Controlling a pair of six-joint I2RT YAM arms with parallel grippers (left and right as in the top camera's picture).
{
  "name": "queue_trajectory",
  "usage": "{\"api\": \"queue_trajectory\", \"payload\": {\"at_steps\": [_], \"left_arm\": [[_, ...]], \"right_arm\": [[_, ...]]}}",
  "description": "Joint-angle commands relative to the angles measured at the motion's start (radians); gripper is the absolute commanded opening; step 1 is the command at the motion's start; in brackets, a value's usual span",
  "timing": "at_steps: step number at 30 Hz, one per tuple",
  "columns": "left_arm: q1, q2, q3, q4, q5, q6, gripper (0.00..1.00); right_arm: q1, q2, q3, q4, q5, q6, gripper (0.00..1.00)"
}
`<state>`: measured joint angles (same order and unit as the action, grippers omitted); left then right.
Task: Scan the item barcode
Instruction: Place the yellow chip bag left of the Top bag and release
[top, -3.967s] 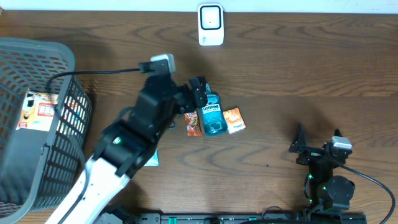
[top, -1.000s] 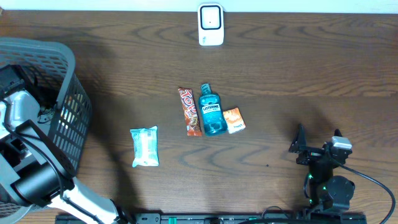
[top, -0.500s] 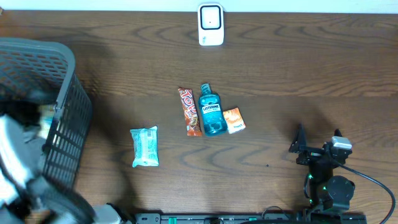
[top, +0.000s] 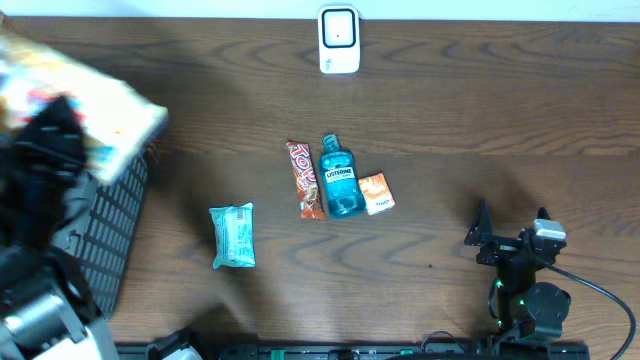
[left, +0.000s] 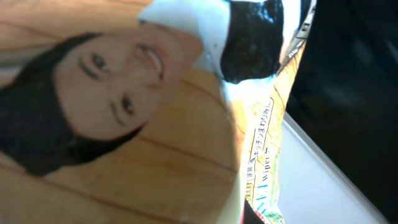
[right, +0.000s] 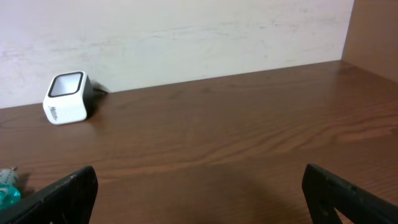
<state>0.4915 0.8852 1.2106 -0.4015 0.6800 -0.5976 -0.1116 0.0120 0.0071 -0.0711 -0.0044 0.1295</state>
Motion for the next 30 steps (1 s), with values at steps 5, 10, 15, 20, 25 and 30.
{"api": "queue_trajectory", "payload": {"at_steps": [5, 10, 15, 20, 25, 30], "left_arm": [[-0.425, 0.032, 0.003, -0.156, -0.094, 0.265, 0.07], [-0.653, 0.170, -0.040, -0.354, -0.615, 0.256, 0.08], [-0.740, 0.386, -0.080, -0.407, -0.821, 0.061, 0.07], [-0.789, 0.598, -0.095, -0.359, -0.819, 0.060, 0.07], [-0.821, 0.832, -0.095, -0.291, -0.819, 0.056, 0.07], [-0.853, 0.953, -0.095, -0.195, -0.752, 0.105, 0.07]], "right_arm": [[0.001, -0.005, -0.002, -0.004, 0.002, 0.008, 0.99], [0.001, -0.005, -0.002, -0.004, 0.002, 0.008, 0.99], [0.001, -0.005, -0.002, -0.004, 0.002, 0.008, 0.99], [0.001, -0.005, -0.002, -0.004, 0.002, 0.008, 0.99], [0.001, -0.005, -0.002, -0.004, 0.002, 0.008, 0.99], [0.001, -0.005, -0.002, -0.004, 0.002, 0.008, 0.99]]}}
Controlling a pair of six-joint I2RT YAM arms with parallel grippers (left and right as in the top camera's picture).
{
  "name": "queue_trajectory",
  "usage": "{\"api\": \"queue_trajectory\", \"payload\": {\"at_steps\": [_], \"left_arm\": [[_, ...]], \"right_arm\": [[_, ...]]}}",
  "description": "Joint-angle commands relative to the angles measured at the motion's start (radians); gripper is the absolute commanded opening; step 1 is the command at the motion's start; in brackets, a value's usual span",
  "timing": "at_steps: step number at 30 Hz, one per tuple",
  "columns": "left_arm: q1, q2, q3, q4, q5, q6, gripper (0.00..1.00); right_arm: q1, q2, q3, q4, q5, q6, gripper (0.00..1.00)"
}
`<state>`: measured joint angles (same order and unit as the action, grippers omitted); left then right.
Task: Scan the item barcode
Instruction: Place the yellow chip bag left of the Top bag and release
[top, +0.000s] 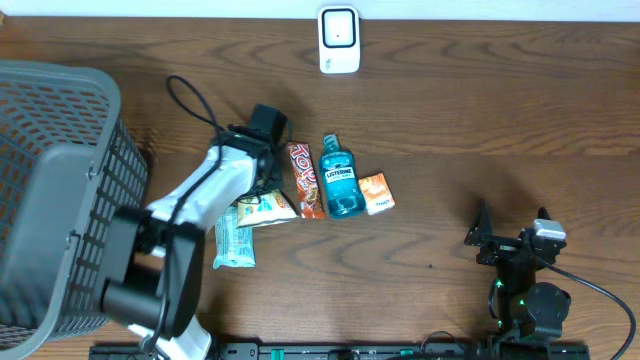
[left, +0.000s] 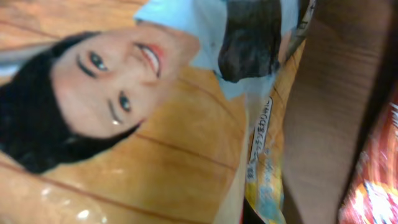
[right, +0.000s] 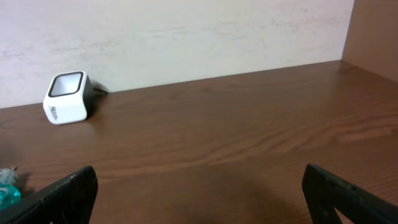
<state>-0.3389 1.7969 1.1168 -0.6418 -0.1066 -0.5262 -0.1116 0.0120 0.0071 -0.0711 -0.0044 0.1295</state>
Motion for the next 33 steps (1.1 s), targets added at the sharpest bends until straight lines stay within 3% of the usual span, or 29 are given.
{"api": "queue_trajectory", "payload": {"at_steps": [1, 8, 10, 13, 14, 15, 19, 20, 21, 23, 24, 28, 33], "left_arm": [[-0.031, 0.055, -0.001, 0.067, 0.069, 0.063, 0.07], [-0.078, 0.068, -0.001, 0.158, 0.185, 0.141, 0.07], [-0.078, 0.063, 0.000, 0.158, 0.185, 0.141, 0.23], [-0.077, 0.032, 0.002, 0.139, 0.135, 0.140, 0.69], [-0.077, 0.011, 0.004, 0.126, 0.106, 0.140, 0.81], [-0.077, -0.007, 0.008, 0.114, 0.086, 0.140, 0.86], [-0.077, -0.143, 0.014, 0.078, 0.049, 0.141, 0.88], [-0.077, -0.177, 0.014, 0.077, 0.050, 0.140, 0.88], [-0.077, -0.217, 0.014, 0.076, 0.050, 0.140, 0.76], [-0.077, -0.287, 0.014, 0.078, 0.051, 0.108, 0.24], [-0.077, -0.317, 0.014, 0.078, 0.050, 0.084, 0.08], [-0.077, -0.373, 0.013, 0.074, 0.050, 0.072, 0.08], [-0.077, -0.315, -0.026, 0.071, 0.084, 0.007, 0.07]], "right_arm": [[0.001, -0.005, -0.002, -0.004, 0.002, 0.008, 0.99], [0.001, -0.005, -0.002, -0.004, 0.002, 0.008, 0.99], [0.001, -0.005, -0.002, -0.004, 0.002, 0.008, 0.99], [0.001, -0.005, -0.002, -0.004, 0.002, 0.008, 0.99], [0.001, -0.005, -0.002, -0.004, 0.002, 0.008, 0.99], [0.001, -0.005, -0.002, -0.004, 0.002, 0.008, 0.99], [0.001, -0.005, -0.002, -0.004, 0.002, 0.008, 0.99], [0.001, -0.005, -0.002, -0.004, 0.002, 0.008, 0.99], [0.001, -0.005, -0.002, -0.004, 0.002, 0.008, 0.99], [0.001, -0.005, -0.002, -0.004, 0.002, 0.008, 0.99], [0.001, -0.005, -0.002, -0.004, 0.002, 0.008, 0.99], [0.001, -0.005, -0.002, -0.004, 0.002, 0.008, 0.99], [0.001, -0.005, -0.002, -0.004, 0.002, 0.008, 0.99]]}}
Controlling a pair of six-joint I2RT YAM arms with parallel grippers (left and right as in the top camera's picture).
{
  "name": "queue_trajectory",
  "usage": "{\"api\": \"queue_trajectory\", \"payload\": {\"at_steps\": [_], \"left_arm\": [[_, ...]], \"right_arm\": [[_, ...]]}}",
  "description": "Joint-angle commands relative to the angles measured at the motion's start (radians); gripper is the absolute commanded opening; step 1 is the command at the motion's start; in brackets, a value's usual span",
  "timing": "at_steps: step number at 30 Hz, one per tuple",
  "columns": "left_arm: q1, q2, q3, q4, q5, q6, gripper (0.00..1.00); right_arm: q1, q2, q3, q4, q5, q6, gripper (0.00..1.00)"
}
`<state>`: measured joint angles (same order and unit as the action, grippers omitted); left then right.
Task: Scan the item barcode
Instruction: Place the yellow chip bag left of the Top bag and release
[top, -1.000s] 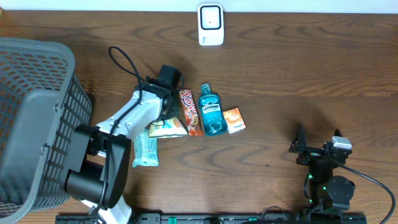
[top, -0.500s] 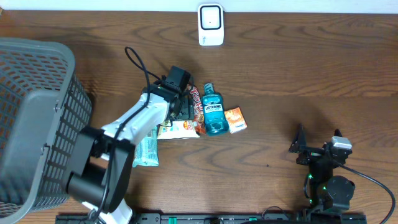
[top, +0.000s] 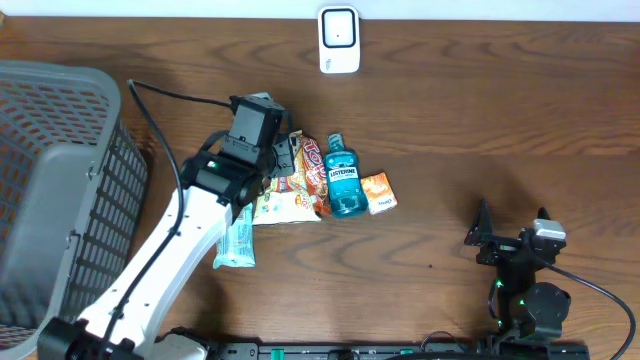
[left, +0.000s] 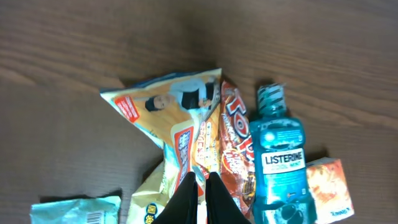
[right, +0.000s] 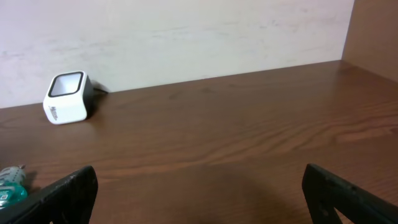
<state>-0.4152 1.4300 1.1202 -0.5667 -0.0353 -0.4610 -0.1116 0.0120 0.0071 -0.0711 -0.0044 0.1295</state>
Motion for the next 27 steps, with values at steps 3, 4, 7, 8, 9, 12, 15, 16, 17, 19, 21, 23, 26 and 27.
{"api": "queue_trajectory", "payload": {"at_steps": [3, 4, 7, 8, 9, 12, 15, 16, 17, 19, 21, 23, 26, 27], "left_arm": [[-0.001, 0.117, -0.063, -0.002, 0.042, -0.105, 0.08], [0.000, 0.138, -0.074, 0.002, 0.049, -0.118, 0.08], [-0.001, 0.225, -0.106, 0.011, 0.051, -0.177, 0.08], [-0.001, 0.254, -0.113, 0.018, 0.051, -0.191, 0.07], [-0.001, 0.286, -0.122, 0.032, 0.060, -0.198, 0.07], [-0.003, 0.373, -0.140, 0.086, 0.114, -0.206, 0.08], [-0.007, 0.408, -0.140, 0.111, 0.122, -0.214, 0.08], [-0.007, 0.402, -0.140, 0.114, 0.122, -0.214, 0.08], [-0.007, 0.390, -0.137, 0.113, 0.122, -0.214, 0.08], [-0.007, 0.354, -0.130, 0.098, 0.122, -0.214, 0.07], [-0.007, 0.294, -0.124, 0.079, 0.122, -0.213, 0.08], [-0.007, 0.216, -0.123, 0.063, 0.121, -0.207, 0.15], [-0.007, 0.085, -0.123, 0.048, 0.122, -0.206, 0.61], [-0.007, 0.042, -0.123, 0.047, 0.122, -0.206, 0.82]], "right_arm": [[0.001, -0.005, -0.002, -0.004, 0.002, 0.008, 0.99], [0.001, -0.005, -0.002, -0.004, 0.002, 0.008, 0.99], [0.001, -0.005, -0.002, -0.004, 0.002, 0.008, 0.99], [0.001, -0.005, -0.002, -0.004, 0.002, 0.008, 0.99], [0.001, -0.005, -0.002, -0.004, 0.002, 0.008, 0.99], [0.001, -0.005, -0.002, -0.004, 0.002, 0.008, 0.99], [0.001, -0.005, -0.002, -0.004, 0.002, 0.008, 0.99], [0.001, -0.005, -0.002, -0.004, 0.002, 0.008, 0.99], [0.001, -0.005, -0.002, -0.004, 0.002, 0.008, 0.99], [0.001, -0.005, -0.002, -0.004, 0.002, 0.008, 0.99], [0.001, -0.005, -0.002, -0.004, 0.002, 0.008, 0.99], [0.001, -0.005, -0.002, -0.004, 0.002, 0.008, 0.99], [0.001, -0.005, -0.002, -0.004, 0.002, 0.008, 0.99], [0.001, -0.005, -0.002, -0.004, 0.002, 0.008, 0.99]]}}
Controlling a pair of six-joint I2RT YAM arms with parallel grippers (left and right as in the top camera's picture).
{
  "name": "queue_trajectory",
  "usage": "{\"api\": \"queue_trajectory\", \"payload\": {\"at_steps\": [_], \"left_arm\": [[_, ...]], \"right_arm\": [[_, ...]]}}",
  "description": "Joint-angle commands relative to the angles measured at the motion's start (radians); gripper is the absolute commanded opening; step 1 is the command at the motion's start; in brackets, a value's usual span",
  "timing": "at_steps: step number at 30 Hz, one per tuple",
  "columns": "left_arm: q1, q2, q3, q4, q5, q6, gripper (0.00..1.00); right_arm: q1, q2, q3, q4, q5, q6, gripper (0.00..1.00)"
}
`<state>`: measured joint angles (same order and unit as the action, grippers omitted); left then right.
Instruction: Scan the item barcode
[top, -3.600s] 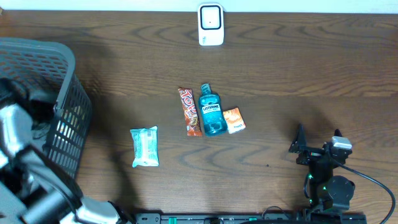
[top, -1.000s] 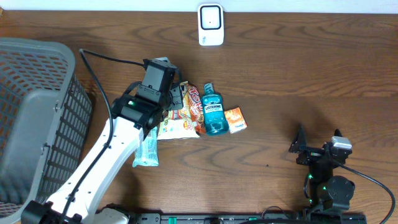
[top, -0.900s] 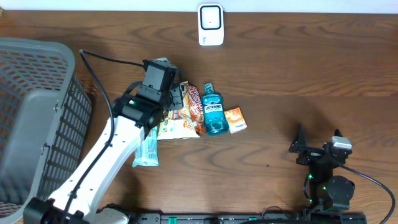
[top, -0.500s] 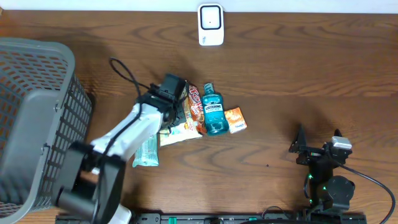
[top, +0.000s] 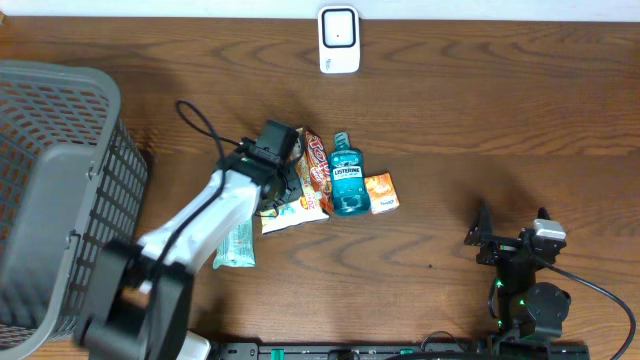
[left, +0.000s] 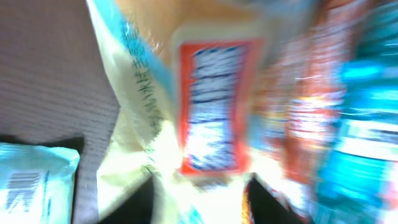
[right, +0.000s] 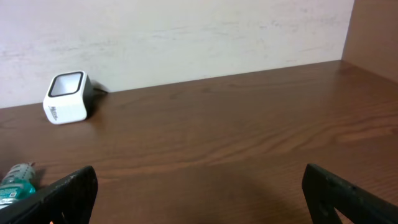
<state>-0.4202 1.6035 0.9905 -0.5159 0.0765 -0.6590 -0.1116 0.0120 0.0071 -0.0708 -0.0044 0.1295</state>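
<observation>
The white barcode scanner (top: 339, 40) stands at the table's far edge, also in the right wrist view (right: 66, 98). A yellow wipes packet (top: 295, 210) lies mid-table. My left gripper (top: 283, 185) is low over it, open, its fingers on either side of the packet (left: 211, 112) in the blurred left wrist view. Right of it lie a red snack bar (top: 317, 165), a blue Listerine bottle (top: 347, 180) and a small orange packet (top: 380, 192). My right gripper (right: 205, 205) stands open and empty at the front right (top: 505, 240).
A grey wire basket (top: 120, 210) fills the left side. A mint-green pack (top: 233, 245) lies just left of the wipes packet, its barcode corner visible in the left wrist view (left: 31, 180). The left arm's cable loops over the table behind the gripper.
My left gripper was shut and raised above the wipes packet; now it is open and down close on it. The packet, bottle and orange packet sit slightly further right.
My left gripper first held the wipes packet high up at the left, by the basket. Then it had the packet down on the table beside the green pack. Then the packet lay free under the shut, raised gripper, and now the open fingers straddle it. The right arm stayed parked.
</observation>
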Motion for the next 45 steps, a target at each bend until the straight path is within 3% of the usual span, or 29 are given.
{"api": "queue_trajectory", "payload": {"at_steps": [1, 2, 10, 18, 29, 36, 45], "left_arm": [[-0.002, -0.172, 0.006, -0.008, 0.010, -0.008, 0.93], [-0.002, -0.213, 0.006, -0.013, 0.010, -0.008, 0.99], [-0.002, -0.482, 0.006, -0.020, -0.043, 0.008, 0.98], [-0.002, -0.632, 0.006, 0.057, -0.055, 0.094, 0.98], [-0.002, -0.670, 0.007, 0.224, -0.134, 0.153, 0.98], [-0.001, -0.673, 0.007, 0.315, -0.253, -0.008, 0.98], [0.007, -0.678, 0.010, 0.338, -0.255, 0.063, 0.98]], "right_arm": [[0.001, -0.005, -0.002, -0.005, 0.002, 0.008, 0.99], [0.001, -0.005, -0.002, -0.005, 0.002, 0.008, 0.99], [0.001, -0.005, -0.002, -0.005, 0.002, 0.008, 0.99], [0.001, -0.005, -0.002, -0.005, 0.002, 0.008, 0.99], [0.001, -0.005, -0.002, -0.005, 0.002, 0.008, 0.99], [0.001, -0.005, -0.002, -0.004, 0.002, 0.008, 0.99], [0.001, -0.005, -0.002, -0.004, 0.002, 0.008, 0.99]]}}
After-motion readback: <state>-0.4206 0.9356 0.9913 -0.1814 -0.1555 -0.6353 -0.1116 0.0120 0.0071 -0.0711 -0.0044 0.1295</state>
